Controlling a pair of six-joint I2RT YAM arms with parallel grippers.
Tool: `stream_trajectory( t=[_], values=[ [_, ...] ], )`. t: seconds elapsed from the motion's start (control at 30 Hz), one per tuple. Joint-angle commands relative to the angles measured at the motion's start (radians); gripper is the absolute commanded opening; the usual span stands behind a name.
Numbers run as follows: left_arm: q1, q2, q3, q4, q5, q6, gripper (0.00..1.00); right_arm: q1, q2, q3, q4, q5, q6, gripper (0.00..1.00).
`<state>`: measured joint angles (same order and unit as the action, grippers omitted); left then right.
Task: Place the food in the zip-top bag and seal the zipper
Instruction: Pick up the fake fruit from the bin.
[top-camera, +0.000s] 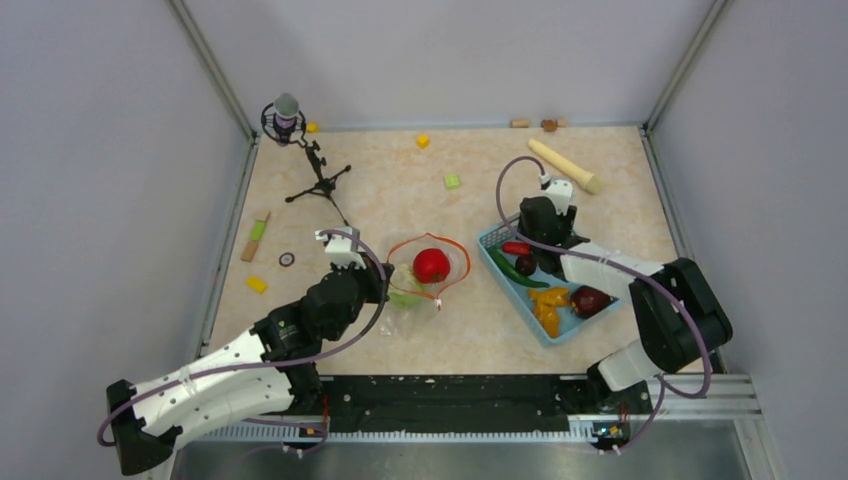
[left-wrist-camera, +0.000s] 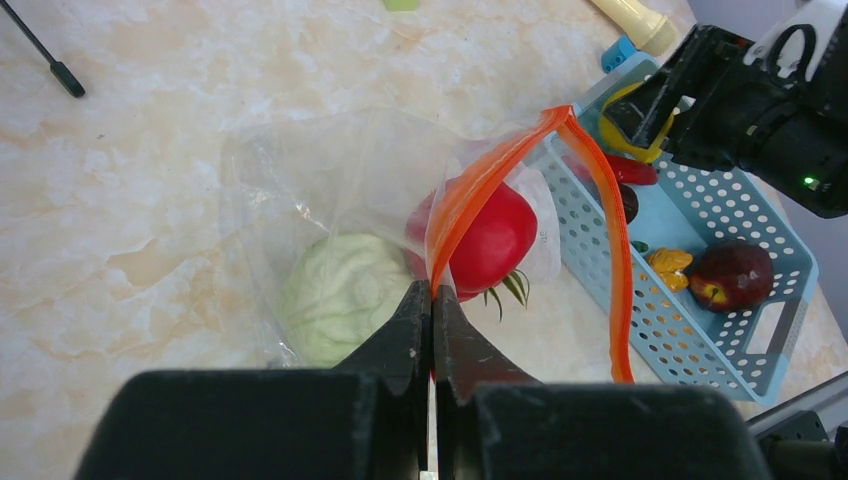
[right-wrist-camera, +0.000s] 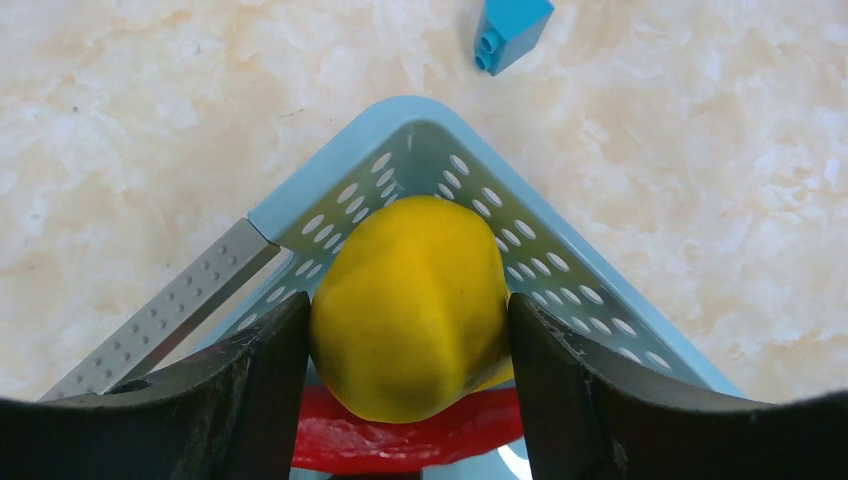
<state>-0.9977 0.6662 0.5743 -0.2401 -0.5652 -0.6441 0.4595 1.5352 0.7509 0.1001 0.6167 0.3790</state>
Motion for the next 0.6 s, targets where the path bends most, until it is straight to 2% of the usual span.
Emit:
stream_trajectory(
  t=[0.0,0.17,0.27,0.57],
  values=[
    [-0.005,0.004,0.038,0.035,0.010,0.011,0.00,-0.005,-0.131,-0.030,-0.022,0.012,0.042,0.49],
    [-0.005,0.007,0.038,0.038,0.011,0.010,0.00,-0.005,-0.286,-0.103,-0.017,-0.044,0.054,0.48],
    [-0.005,0.010,0.040,0.038,0.020,0.008,0.00,-0.005,-0.380,-0.136,-0.017,-0.128,0.058,0.48],
    [-0.005,0.009,0.040,0.039,0.027,0.009,0.00,-0.005,-0.657,-0.218,0.094,-0.573,0.054,0.48]
  ],
)
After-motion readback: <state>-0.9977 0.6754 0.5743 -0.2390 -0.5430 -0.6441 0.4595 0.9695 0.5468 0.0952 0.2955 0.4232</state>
